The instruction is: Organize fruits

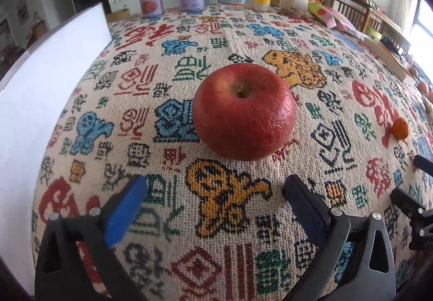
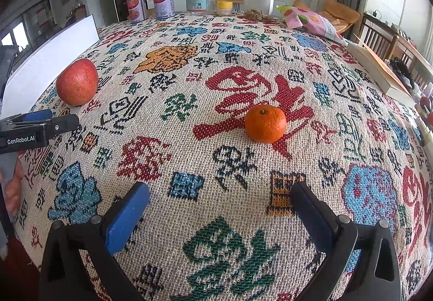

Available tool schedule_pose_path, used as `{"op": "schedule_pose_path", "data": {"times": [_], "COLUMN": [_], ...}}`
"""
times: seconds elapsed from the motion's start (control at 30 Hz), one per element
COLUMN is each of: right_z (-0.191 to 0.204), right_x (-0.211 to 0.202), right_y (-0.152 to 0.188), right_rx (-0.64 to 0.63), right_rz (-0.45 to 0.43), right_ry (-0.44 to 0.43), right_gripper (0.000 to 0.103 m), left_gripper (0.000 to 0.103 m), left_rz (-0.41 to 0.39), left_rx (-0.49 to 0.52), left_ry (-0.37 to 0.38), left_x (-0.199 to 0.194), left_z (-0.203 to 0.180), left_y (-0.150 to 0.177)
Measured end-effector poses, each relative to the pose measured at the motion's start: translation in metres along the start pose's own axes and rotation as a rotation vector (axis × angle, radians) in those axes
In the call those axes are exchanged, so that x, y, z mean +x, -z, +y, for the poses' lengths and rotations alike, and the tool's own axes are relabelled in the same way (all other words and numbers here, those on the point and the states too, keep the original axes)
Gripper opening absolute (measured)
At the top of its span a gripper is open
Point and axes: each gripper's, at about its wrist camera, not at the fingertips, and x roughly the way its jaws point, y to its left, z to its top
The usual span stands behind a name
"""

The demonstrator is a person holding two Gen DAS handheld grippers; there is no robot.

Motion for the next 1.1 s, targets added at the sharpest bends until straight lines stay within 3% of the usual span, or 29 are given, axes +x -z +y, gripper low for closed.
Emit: {"op": "schedule_pose_path", "data": {"times": [1.1], "right_z": [-0.0001], "right_x": [-0.0003], "right_y": [0.0004], "right_rx": [0.0], "right_rz": [-0.001], "right_ry": [0.0], "right_gripper": [0.103], "left_gripper": [0.103], "left_rz": [-0.007], "left_rx": [-0.008], "left_ry": [0.004], "left_x": [-0.0018], "left_z": [0.0013], "left_y": [0.0048]}}
